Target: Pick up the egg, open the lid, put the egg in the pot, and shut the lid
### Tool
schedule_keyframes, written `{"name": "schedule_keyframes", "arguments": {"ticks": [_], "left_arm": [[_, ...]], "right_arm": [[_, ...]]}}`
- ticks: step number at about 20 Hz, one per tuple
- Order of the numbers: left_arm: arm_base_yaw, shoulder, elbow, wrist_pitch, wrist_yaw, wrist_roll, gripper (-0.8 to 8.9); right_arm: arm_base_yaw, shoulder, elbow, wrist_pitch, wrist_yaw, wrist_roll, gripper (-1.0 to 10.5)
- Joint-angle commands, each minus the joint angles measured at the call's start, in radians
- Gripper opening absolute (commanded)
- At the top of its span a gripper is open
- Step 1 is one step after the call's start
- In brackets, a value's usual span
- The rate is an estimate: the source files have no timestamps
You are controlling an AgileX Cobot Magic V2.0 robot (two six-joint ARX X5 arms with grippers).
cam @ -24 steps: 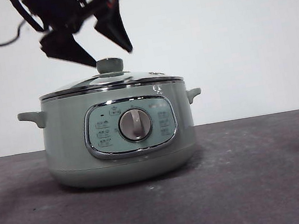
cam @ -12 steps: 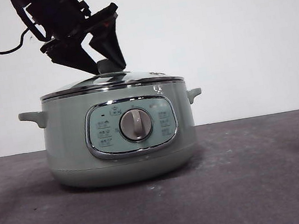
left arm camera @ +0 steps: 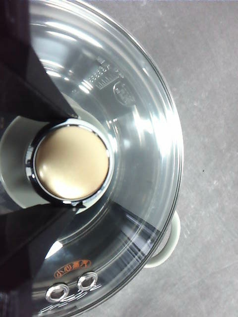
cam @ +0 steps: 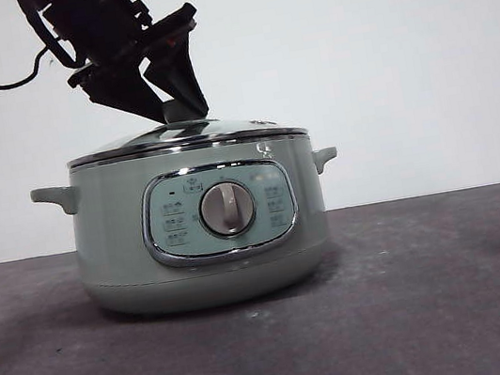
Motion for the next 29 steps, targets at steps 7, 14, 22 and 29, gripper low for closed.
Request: {"name": "schedule_keyframes", "arguments": {"ticks": [7, 14, 22, 29], "left_arm": [[0.006, -0.222, 0.009, -0.019, -0.016, 0.003, -0.08], [0.006, -0.516, 0.009, -0.218, -0.087, 0.003, -0.08], [0.006, -0.780, 0.009, -0.439, -0.157, -0.003, -0.08], [0.005, -0.848, 0.009, -0.507, -0.153, -0.035, -0.08]], "right_arm": [[0.003, 0.002, 0.004, 0.097, -0.005, -0.002, -0.1], [0.060, 0.227, 0.157, 0.169, -0.079, 0.003, -0.1], [0.189, 0.709, 0.496, 0.242, -0.077, -0.027, -0.1], [0.245, 1.051, 0.617, 0.394, -0.022, -0.089, -0.1]]}}
